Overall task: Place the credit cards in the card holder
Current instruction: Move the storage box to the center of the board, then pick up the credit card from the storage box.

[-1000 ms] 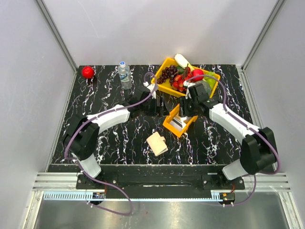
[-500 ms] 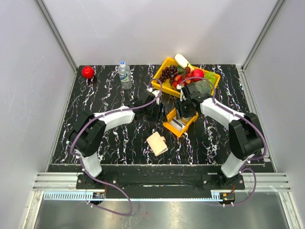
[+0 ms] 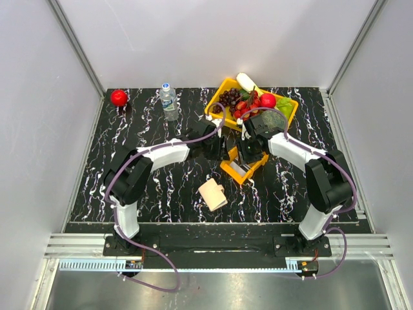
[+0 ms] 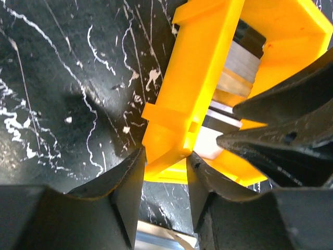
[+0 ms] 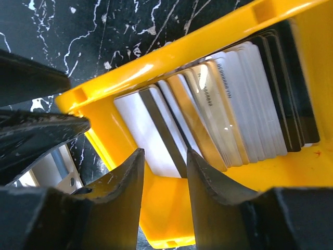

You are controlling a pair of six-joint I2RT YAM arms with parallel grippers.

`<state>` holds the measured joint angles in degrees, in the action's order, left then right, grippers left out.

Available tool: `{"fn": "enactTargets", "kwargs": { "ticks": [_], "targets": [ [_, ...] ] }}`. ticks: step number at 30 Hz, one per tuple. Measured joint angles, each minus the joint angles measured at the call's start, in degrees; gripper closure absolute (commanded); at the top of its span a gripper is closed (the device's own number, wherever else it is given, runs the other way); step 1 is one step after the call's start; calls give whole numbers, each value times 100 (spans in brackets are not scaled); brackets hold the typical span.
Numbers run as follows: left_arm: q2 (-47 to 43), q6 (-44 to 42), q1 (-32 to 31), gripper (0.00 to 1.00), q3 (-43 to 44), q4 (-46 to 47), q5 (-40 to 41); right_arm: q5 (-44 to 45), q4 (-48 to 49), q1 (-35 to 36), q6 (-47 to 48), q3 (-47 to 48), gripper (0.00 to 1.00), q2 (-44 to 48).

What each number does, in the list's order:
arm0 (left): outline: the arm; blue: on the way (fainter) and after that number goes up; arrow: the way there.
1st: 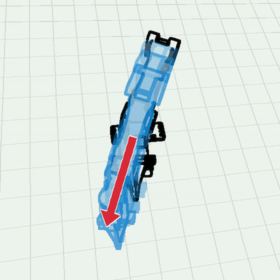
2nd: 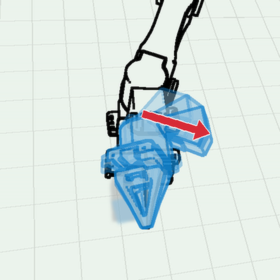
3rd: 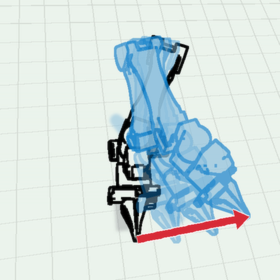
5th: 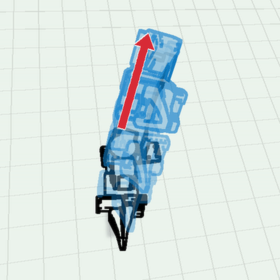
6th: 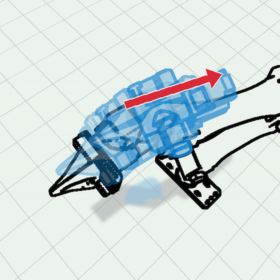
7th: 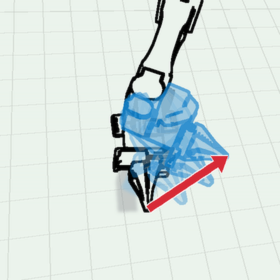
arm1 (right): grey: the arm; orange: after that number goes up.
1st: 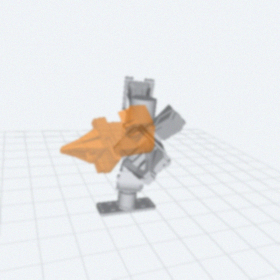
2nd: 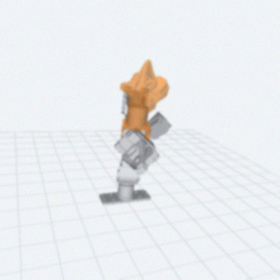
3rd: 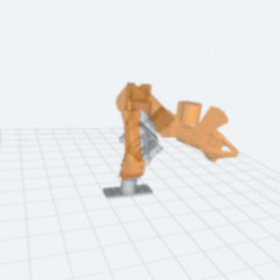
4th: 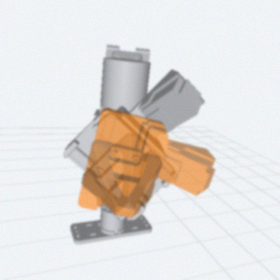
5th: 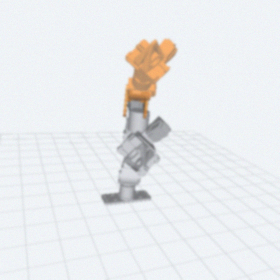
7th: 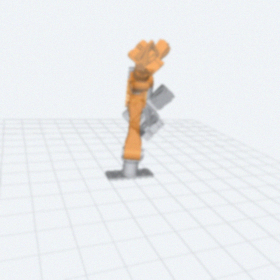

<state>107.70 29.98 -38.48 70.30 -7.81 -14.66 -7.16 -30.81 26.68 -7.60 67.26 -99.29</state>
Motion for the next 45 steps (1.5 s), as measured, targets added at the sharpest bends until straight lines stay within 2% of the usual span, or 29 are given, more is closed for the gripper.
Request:
{"fn": "enactTargets", "kwargs": {
  "ticks": [13, 20, 25, 39, 45],
  "targets": [
    [258, -101, -15, 65, 361, -22, 35, -238, -9, 2, -83, -17, 59, -7],
    [258, -166, -15, 53, 356, 11, 24, -70, 68, 2, -74, -13, 57, -7],
    [258, -245, -15, 51, 354, 28, -17, -26, 125, 2, -15, 116, 57, -144],
    [258, -317, -15, 62, 315, 103, -59, 52, 328, 4, 57, 149, 55, -387],
    [256, -319, -15, 66, 315, 131, -98, 9, 400, 0, 66, 116, 62, -376]
  ]
}}
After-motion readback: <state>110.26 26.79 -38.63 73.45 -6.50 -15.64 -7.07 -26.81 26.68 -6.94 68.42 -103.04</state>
